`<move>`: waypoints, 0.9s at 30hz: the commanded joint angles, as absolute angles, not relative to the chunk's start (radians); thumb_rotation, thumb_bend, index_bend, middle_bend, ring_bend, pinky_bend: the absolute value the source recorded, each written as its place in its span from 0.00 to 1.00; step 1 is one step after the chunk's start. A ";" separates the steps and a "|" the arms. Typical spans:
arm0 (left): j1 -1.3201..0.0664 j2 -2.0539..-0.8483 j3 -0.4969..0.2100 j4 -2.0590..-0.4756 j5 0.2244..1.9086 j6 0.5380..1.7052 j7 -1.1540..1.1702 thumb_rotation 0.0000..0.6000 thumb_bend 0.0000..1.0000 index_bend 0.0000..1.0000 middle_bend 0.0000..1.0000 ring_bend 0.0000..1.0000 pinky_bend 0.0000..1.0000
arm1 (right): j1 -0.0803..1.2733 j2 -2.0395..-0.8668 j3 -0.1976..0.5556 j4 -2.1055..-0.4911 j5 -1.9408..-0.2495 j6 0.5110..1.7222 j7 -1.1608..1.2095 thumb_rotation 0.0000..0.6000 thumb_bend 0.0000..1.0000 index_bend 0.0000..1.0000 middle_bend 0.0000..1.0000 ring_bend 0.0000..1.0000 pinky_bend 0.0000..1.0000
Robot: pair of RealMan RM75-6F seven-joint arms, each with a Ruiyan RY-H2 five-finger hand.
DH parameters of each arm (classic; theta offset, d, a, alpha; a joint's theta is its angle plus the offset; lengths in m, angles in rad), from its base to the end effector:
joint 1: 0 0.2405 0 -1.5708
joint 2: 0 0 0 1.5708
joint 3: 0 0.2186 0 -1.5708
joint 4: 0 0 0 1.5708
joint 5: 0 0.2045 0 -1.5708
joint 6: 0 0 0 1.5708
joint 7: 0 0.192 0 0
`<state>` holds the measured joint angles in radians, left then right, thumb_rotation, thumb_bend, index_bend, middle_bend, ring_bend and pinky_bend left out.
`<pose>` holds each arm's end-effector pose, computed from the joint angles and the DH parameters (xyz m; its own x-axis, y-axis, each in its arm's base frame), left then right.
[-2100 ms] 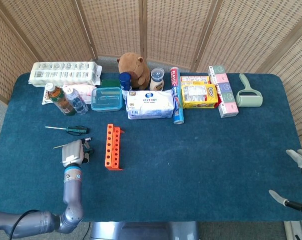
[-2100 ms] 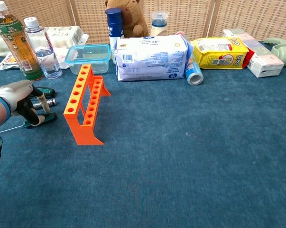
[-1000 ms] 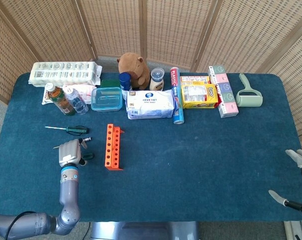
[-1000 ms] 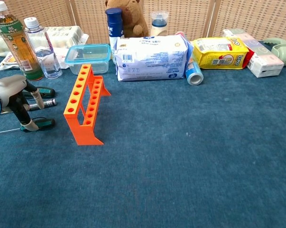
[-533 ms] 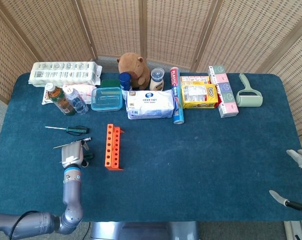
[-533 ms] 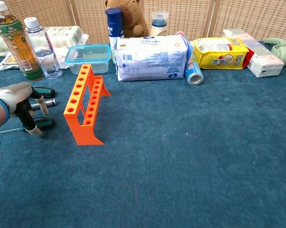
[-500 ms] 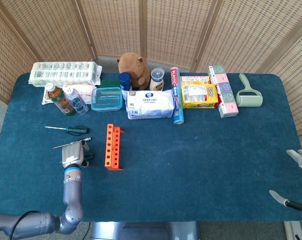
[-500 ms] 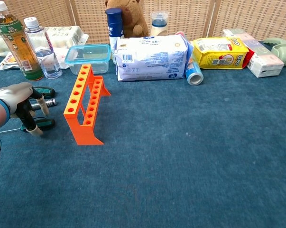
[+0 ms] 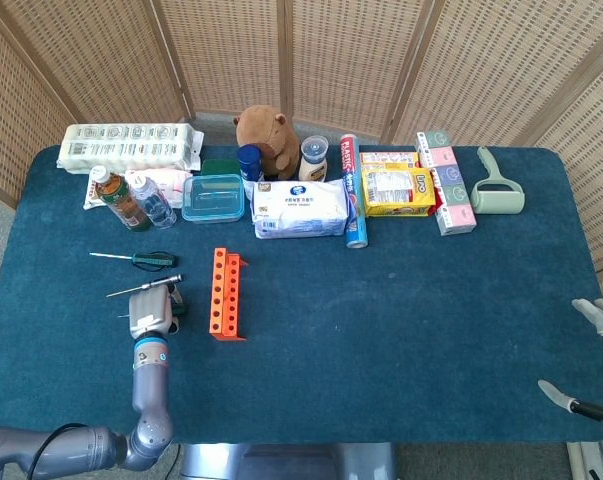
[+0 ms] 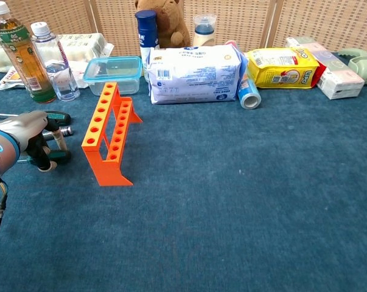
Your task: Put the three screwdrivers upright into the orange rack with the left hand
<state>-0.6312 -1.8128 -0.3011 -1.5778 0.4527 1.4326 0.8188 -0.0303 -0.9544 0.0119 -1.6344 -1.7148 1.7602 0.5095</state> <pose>-0.1785 0.3141 -0.0438 0.2896 0.3648 0.8849 0.8570 0.3129 -0.4095 -0.2480 -0.1812 0.2112 0.0217 0.1019 0.9946 -0.9804 -0.1929 0.0412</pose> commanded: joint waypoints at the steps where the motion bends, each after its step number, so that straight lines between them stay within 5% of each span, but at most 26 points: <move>1: -0.628 -1.811 -0.302 -1.586 0.461 1.437 0.816 1.00 0.41 0.55 0.98 0.98 0.95 | -0.031 -0.954 0.012 -1.634 -1.714 1.761 0.510 1.00 0.03 0.07 0.15 0.09 0.02; 17: -0.555 -1.565 -0.364 -1.900 0.576 1.399 0.675 1.00 0.41 0.55 0.98 0.98 0.95 | -0.028 -0.958 0.010 -1.638 -1.721 1.755 0.493 1.00 0.03 0.07 0.15 0.09 0.02; 27: -0.433 -1.395 -0.364 -1.977 0.944 1.329 0.266 1.00 0.41 0.55 0.98 0.98 0.95 | -0.026 -0.959 0.010 -1.640 -1.719 1.751 0.489 1.00 0.03 0.07 0.15 0.09 0.02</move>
<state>-0.4863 -1.4652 -0.3638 -1.9553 0.8175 1.3562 0.3971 -0.0266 -0.9592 0.0099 -1.6397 -1.7187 1.7506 0.4886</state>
